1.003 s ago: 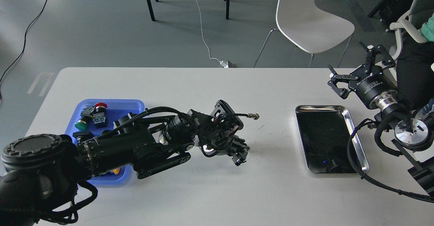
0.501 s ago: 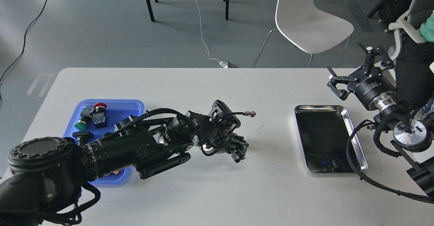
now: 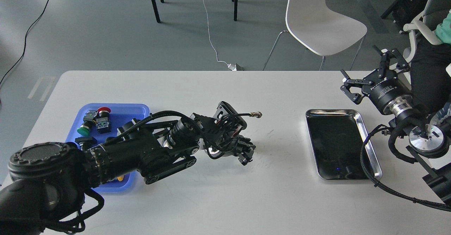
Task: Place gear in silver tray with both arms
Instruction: 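Lift the black gear and carry it toward the table center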
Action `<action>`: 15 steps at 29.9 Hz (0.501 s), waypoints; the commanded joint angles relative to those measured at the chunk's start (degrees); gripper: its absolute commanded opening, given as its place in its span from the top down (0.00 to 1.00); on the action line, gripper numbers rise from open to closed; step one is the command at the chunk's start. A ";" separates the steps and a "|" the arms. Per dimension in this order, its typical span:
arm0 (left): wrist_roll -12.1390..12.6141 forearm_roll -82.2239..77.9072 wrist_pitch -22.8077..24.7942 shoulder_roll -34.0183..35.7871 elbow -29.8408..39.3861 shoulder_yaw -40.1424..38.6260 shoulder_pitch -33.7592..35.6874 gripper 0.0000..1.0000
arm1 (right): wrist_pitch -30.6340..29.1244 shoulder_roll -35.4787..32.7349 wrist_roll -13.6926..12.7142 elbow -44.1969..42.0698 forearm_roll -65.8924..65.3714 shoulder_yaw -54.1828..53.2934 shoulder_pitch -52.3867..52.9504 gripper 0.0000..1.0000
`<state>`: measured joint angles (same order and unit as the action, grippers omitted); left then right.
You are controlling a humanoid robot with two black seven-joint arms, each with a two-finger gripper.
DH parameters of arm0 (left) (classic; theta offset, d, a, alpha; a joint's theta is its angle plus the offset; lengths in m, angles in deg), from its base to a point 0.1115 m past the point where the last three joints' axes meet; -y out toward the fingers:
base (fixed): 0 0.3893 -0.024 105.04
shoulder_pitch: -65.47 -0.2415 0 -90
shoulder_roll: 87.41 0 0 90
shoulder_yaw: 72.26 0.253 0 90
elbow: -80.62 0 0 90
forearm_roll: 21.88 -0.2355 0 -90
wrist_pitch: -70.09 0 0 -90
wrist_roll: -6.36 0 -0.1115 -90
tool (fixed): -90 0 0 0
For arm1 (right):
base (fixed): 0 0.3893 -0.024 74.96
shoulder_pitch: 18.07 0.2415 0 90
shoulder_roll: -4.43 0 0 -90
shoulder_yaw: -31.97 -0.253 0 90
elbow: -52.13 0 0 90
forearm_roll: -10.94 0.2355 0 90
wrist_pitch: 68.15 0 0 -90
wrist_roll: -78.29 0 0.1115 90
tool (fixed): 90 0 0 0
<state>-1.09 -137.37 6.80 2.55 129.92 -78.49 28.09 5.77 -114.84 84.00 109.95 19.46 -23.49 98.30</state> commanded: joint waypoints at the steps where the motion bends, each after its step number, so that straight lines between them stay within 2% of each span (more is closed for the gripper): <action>1: -0.11 0.88 -0.08 0.04 -1.04 0.17 -0.06 0.82 | 0.00 0.10 0.00 -0.34 0.00 -0.01 0.00 0.01; 6: -0.81 2.72 -0.87 0.04 -1.04 0.08 -0.06 0.75 | 0.00 0.10 0.00 -0.43 0.00 -0.01 0.00 0.01; 15: -4.94 6.68 -5.44 0.04 -0.96 0.17 0.29 0.73 | 0.00 0.18 0.00 -0.86 0.00 0.08 0.26 0.01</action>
<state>-4.86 -131.61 3.12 2.80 128.51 -78.06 27.97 5.79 -114.66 84.00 109.48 19.46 -23.49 98.45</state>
